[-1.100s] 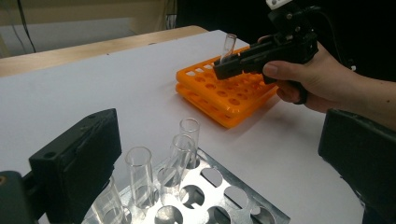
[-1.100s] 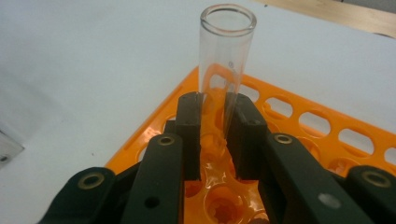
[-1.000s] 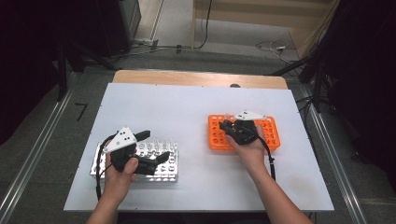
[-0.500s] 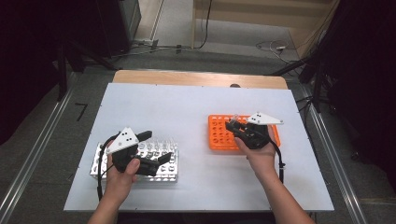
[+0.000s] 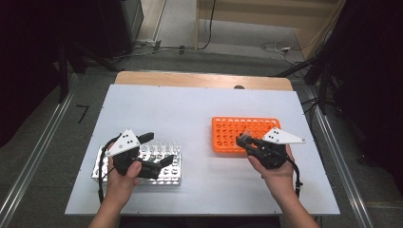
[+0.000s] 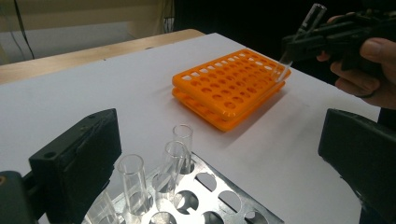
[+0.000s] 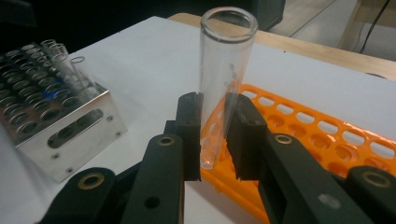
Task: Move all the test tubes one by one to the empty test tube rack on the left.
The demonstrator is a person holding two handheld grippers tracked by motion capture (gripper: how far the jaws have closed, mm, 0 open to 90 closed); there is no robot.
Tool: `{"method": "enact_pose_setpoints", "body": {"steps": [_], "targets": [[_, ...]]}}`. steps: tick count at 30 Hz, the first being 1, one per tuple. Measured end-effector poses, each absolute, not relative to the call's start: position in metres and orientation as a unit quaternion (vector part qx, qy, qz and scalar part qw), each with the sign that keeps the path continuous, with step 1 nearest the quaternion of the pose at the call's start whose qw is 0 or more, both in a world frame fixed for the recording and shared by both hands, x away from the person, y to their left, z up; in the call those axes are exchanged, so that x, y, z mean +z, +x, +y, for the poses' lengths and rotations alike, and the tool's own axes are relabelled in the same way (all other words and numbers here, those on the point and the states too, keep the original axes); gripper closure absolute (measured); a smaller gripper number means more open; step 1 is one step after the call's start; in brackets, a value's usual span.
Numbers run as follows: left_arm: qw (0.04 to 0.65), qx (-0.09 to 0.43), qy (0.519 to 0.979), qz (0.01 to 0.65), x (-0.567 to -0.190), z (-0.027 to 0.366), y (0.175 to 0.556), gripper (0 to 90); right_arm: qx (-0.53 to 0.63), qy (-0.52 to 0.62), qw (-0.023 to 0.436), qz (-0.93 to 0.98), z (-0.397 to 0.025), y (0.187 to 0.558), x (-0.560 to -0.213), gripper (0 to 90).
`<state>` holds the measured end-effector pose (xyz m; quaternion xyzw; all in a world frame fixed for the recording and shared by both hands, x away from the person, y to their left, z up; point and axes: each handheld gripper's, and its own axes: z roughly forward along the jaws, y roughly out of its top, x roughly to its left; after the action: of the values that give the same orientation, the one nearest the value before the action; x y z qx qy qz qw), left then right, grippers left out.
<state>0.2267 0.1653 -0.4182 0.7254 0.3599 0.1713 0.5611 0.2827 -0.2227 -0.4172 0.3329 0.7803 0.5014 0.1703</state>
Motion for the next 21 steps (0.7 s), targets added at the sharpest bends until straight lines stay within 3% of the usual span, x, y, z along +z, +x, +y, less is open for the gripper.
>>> {"method": "enact_pose_setpoints", "body": {"steps": [12, 21], "targets": [[0.565, 0.167, 0.732, 0.343, -0.414, 0.156, 0.224, 0.0, 0.503, 0.305, 0.131, 0.798, -0.221, 0.251, -0.427, 73.7], [0.573, 0.13, 0.754, 0.293, -0.409, 0.129, 0.219, 1.5, 0.506, 0.283, 0.112, 0.807, -0.207, 0.244, -0.427, 73.7]]}}
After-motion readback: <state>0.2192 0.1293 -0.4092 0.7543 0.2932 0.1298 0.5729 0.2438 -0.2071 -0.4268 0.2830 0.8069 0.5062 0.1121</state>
